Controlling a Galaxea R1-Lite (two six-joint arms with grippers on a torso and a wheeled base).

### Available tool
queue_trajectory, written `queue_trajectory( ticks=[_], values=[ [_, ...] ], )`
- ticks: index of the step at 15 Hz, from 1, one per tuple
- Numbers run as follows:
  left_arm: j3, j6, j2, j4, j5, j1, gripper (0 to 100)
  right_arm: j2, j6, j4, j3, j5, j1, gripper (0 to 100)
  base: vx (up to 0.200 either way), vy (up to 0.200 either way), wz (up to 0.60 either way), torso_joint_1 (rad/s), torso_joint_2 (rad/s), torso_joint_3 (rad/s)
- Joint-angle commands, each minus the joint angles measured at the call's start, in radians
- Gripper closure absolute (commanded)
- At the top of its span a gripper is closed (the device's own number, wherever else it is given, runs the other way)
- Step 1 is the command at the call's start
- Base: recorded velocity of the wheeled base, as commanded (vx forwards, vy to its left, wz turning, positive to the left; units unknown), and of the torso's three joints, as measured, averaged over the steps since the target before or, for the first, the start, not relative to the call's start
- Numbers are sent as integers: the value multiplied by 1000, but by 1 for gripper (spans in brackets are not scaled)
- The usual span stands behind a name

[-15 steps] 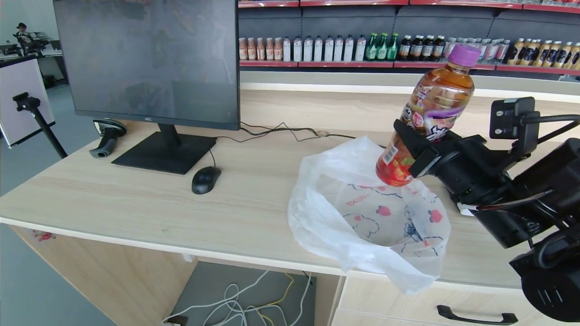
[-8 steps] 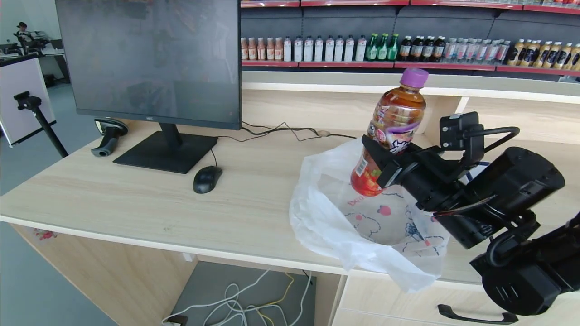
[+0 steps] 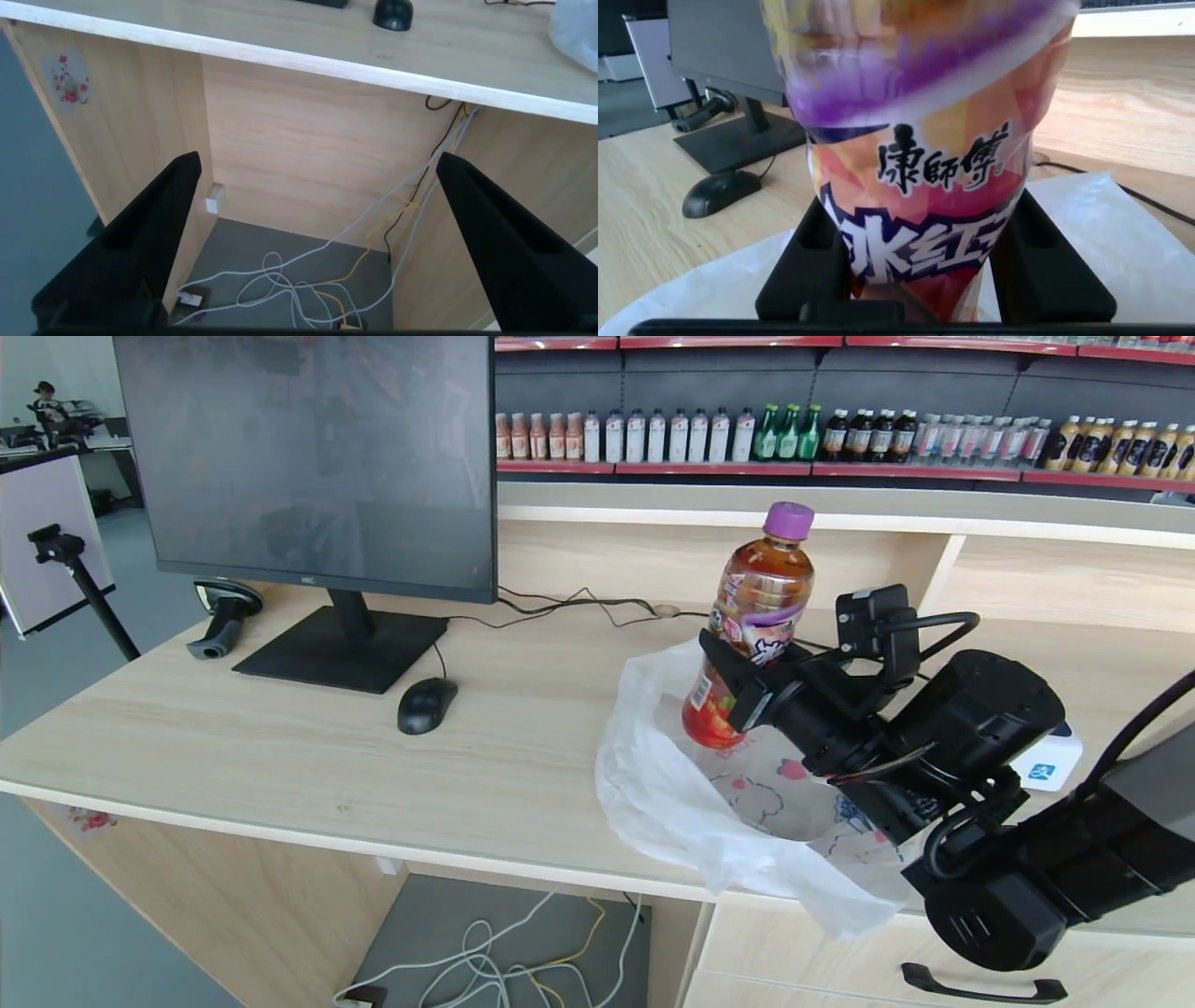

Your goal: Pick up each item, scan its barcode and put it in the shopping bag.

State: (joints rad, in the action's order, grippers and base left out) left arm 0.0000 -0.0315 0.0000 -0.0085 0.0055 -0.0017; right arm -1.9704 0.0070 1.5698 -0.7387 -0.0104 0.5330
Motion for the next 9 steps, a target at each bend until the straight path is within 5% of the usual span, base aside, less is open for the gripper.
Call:
queue_trajectory(
  ticks=[1, 9],
  values=[
    [0, -1, 0, -1, 1, 0, 0, -31, 2, 1, -18, 0, 2, 100, 0, 0, 0, 0, 0, 0],
    [0, 1, 0, -2, 1, 0, 0, -110, 22, 1, -41, 0, 2, 100, 0, 0, 0, 0, 0, 0]
  ],
)
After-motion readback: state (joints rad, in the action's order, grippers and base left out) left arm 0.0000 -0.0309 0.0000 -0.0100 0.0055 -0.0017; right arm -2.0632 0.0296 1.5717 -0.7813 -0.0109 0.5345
